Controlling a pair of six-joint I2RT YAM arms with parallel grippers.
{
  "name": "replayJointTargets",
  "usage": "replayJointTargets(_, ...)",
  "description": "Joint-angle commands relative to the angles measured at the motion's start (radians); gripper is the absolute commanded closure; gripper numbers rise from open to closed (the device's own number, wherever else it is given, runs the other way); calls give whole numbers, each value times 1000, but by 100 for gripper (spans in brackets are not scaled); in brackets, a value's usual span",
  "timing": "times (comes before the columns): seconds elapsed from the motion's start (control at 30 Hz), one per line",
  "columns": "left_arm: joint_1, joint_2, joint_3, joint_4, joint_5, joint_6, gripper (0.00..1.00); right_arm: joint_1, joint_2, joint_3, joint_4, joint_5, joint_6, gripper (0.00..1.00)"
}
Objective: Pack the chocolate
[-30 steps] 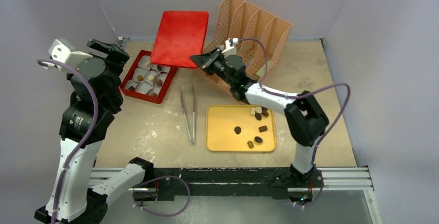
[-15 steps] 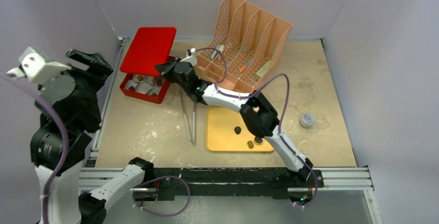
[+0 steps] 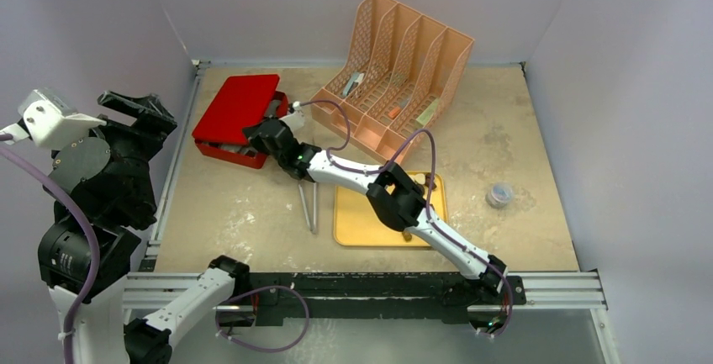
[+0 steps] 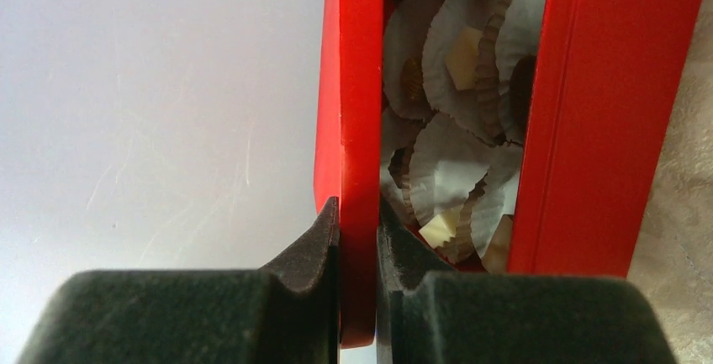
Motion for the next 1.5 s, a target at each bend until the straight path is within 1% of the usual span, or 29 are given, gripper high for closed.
replayJointTargets(0.0, 4, 7, -5, 10, 9, 35, 25, 1, -46, 48, 17, 60, 22, 100)
replayJointTargets(0.4, 4, 8, -20, 17, -9, 48, 25, 18, -14, 65, 10, 18, -18, 100)
replayJointTargets(0.47, 4, 10, -28, 21, -23, 53, 24, 19, -7, 85, -13, 8, -33, 100)
replayJointTargets(0.57, 4, 9, -34, 22, -25, 54, 24, 32, -16, 77, -20, 21, -68, 100)
replayJointTargets(0.77, 4, 8, -36, 24, -29, 54, 24, 46, -21, 63, -31, 28, -82, 100)
replayJointTargets(0.93, 4, 6, -38, 17, -38, 54, 24, 50, -50, 12, -24, 57, -92, 100)
replayJointTargets(1.3, 4, 15, -54, 24, -45, 53, 24, 37, -115, -102, 18, 53, -73, 100)
replayJointTargets(1.4, 4, 15, -96, 51, -70, 73, 24, 37, -123, -121, 28, 56, -66, 100)
replayJointTargets(1.47, 4, 25, -140, 66, -113, 82, 24, 37, -122, -117, 26, 60, -65, 100)
